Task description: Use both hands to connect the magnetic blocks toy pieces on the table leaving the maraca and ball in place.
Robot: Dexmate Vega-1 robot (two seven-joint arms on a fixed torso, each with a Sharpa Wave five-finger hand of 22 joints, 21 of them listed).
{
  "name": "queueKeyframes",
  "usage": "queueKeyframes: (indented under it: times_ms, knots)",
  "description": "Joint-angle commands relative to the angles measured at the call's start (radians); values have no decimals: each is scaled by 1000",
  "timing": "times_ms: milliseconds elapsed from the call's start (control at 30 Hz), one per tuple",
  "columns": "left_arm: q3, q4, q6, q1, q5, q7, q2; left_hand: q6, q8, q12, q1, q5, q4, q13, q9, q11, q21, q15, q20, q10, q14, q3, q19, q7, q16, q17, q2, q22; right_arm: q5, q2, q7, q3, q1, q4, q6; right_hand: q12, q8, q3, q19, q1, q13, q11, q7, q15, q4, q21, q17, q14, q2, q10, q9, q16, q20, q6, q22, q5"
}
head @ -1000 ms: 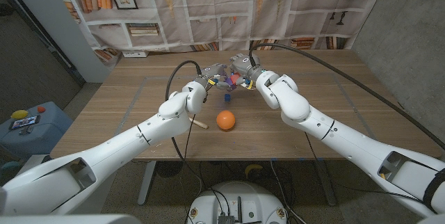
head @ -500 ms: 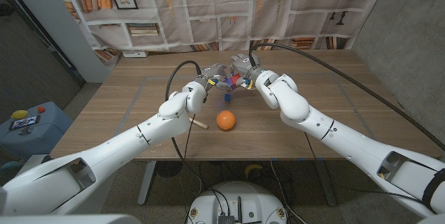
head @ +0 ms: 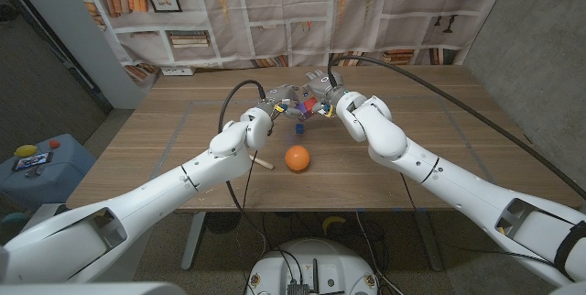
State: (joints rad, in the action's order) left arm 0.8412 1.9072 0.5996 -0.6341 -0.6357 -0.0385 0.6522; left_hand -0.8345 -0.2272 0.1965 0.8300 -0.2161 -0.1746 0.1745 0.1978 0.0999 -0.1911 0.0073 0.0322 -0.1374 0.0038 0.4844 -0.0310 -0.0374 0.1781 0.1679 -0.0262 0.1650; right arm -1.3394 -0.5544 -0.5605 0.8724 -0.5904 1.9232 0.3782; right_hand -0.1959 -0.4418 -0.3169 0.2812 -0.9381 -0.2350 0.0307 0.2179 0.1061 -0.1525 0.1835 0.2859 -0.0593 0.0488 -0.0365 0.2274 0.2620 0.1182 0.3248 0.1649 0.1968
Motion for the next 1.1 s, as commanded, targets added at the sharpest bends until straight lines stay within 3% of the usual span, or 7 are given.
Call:
queueKeyframes:
  times_ms: [33, 167, 467, 833, 1100]
  knots:
    - [2, 0, 5, 1, -6, -1, -2, -98, 0, -3, 13, -3, 3, 3, 4, -4, 4, -2, 2, -7, 11, -3, -10, 92, 3, 3, 14, 4, -6, 7, -71, 1, 13, 4, 4, 5, 20, 8, -26, 20, -6, 14, -1, 19, 7, -4, 4, -21, 12, -40, 0, -9, 9, -39, 5, 5]
    - [1, 3, 10, -1, -8, 0, 0, -98, 1, -3, 13, -3, 3, 3, 4, -4, 4, -2, 2, -8, 10, -3, -10, 92, 2, 3, 14, 4, -13, 7, -105, 1, 18, 6, 8, 4, 49, 20, -46, 50, -8, 24, -12, 32, 15, -3, 6, -40, 21, -69, 0, -18, 17, -99, 5, 6]
    - [-2, 15, 13, -3, -15, -6, 11, -97, 2, -3, 14, -3, 3, 3, 4, -2, 4, -3, 1, -7, 11, -6, -10, 94, 2, 3, 14, 4, 8, -2, -164, -12, 27, 14, 2, 3, 88, 47, -87, 128, -11, 55, -40, 59, 39, -4, 10, -78, 34, -115, 3, -34, 32, -181, 5, 17]
    - [-5, 31, 13, -5, -31, -21, 31, -98, 3, -3, 14, -3, 3, 3, 5, -3, 4, -2, 0, -8, 10, -8, -9, 93, 2, 3, 14, 4, 52, -24, -193, -38, 30, 30, -3, 1, 125, 61, -115, 178, -13, 73, -61, 78, 51, -4, 14, -105, 35, -148, 4, -43, 48, -254, 5, 27]
    - [-19, 49, 17, -12, -40, -36, 53, -96, 4, -3, 14, -3, 4, 3, 5, -3, 4, -2, 1, -7, 11, -9, -9, 94, 2, 3, 15, 4, 135, -55, -186, -73, 29, 40, -18, 1, 132, 68, -127, 201, -14, 81, -66, 85, 59, -5, 16, -120, 34, -163, 5, -47, 55, -266, 5, 31]
